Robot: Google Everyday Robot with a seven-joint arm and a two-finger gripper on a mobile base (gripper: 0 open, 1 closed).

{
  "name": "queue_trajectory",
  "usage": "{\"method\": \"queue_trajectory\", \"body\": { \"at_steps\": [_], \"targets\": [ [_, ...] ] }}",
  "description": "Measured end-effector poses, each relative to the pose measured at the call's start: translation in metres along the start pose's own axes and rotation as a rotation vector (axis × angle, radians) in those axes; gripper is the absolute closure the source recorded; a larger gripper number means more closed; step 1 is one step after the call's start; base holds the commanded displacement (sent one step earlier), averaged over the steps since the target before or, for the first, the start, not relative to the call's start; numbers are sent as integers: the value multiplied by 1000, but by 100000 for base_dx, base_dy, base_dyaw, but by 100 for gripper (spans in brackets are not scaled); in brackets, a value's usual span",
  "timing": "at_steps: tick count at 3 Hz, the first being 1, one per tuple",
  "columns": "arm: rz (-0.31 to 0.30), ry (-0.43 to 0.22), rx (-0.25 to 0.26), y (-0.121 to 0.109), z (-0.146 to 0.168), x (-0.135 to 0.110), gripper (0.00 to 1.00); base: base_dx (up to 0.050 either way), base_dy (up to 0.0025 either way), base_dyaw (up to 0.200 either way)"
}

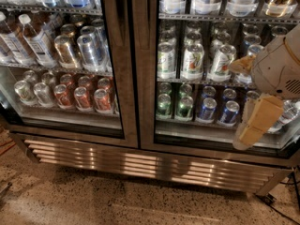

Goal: Open right fridge door

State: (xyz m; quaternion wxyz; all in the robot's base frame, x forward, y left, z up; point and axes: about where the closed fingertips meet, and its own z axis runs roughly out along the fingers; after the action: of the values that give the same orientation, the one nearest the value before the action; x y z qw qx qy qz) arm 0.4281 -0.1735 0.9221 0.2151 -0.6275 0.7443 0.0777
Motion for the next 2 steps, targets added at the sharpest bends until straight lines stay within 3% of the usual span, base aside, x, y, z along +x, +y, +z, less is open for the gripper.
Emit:
{"method": "queue_trajectory", "body": {
  "at_steps": [1,2],
  "targets": [
    [-43,-174,-97,3,4,-3,0,0,0,0],
    [-51,-210,-110,5,6,-12,0,0,0,0]
  ]
}}
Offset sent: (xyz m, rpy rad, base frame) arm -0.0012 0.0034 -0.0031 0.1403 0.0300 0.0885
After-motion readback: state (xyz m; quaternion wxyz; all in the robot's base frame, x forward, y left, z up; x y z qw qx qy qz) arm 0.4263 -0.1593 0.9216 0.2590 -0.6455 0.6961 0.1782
